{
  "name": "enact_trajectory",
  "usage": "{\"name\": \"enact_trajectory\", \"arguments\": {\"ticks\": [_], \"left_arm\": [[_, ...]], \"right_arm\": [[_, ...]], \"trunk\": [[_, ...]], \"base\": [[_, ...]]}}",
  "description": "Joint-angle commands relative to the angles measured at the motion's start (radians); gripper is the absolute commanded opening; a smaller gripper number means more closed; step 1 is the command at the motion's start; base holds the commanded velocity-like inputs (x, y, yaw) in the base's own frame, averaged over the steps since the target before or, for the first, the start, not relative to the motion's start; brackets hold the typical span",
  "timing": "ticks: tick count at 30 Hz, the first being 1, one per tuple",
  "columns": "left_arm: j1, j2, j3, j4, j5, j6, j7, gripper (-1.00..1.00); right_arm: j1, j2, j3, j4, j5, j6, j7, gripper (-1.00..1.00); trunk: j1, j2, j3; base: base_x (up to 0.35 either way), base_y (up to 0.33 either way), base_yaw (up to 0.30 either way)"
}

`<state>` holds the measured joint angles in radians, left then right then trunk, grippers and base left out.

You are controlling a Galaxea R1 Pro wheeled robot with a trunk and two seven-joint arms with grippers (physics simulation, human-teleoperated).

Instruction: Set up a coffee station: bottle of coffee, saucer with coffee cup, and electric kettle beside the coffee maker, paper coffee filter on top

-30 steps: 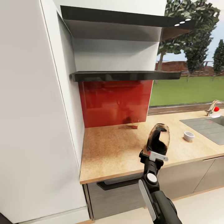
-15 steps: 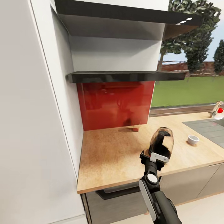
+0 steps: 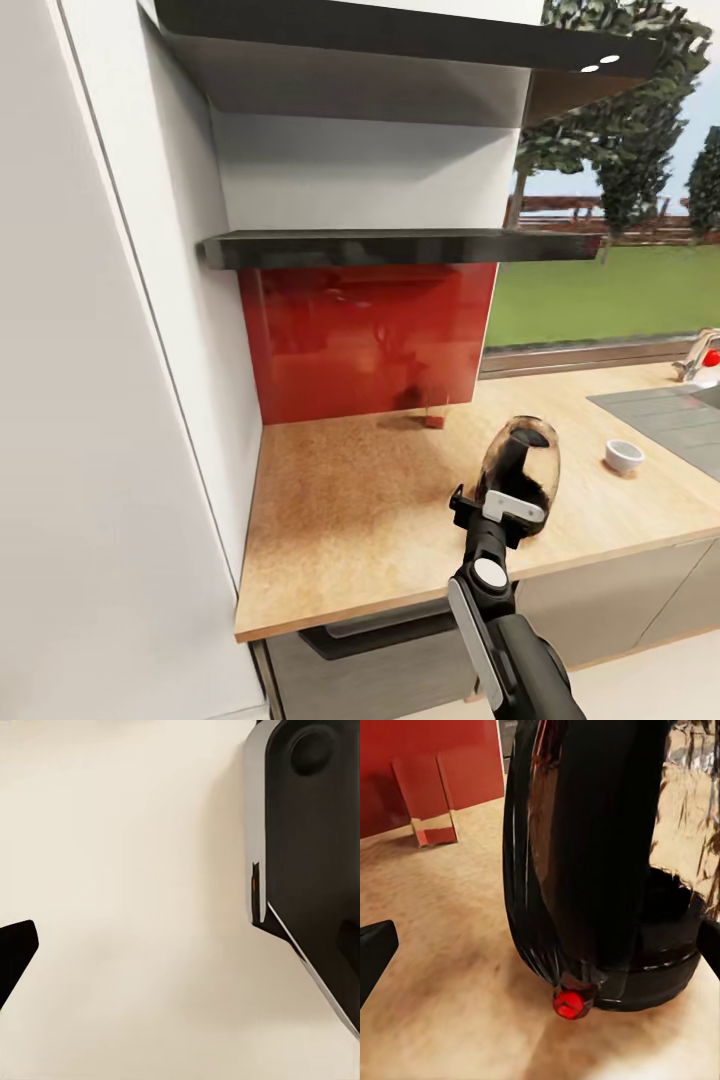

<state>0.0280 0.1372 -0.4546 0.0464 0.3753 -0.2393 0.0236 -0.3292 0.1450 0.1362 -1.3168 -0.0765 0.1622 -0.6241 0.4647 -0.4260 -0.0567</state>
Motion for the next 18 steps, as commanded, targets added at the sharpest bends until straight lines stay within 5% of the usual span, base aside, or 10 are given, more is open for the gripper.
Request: {"name": "enact_trajectory", "arguments": {"ticks": [1,18], "left_arm": [[0.0,0.0,-0.009,0.0,0.005,-0.004,0.002,1.0],[0.001,-0.001,-0.007,0.001,0.005,-0.003,0.003,1.0]], "right_arm": [[-0.001,-0.001,0.002,-0.001,-0.005,0.005,-0.006,1.0],[-0.001,-0.004,0.0,-0.002,-0.006,0.004,-0.006,1.0]], "trunk": [[0.001,-0.002,-0.002],[0.001,-0.002,-0.002]], "base": [[0.011,-0.004,0.0],[0.098,-0.063,0.0]]}}
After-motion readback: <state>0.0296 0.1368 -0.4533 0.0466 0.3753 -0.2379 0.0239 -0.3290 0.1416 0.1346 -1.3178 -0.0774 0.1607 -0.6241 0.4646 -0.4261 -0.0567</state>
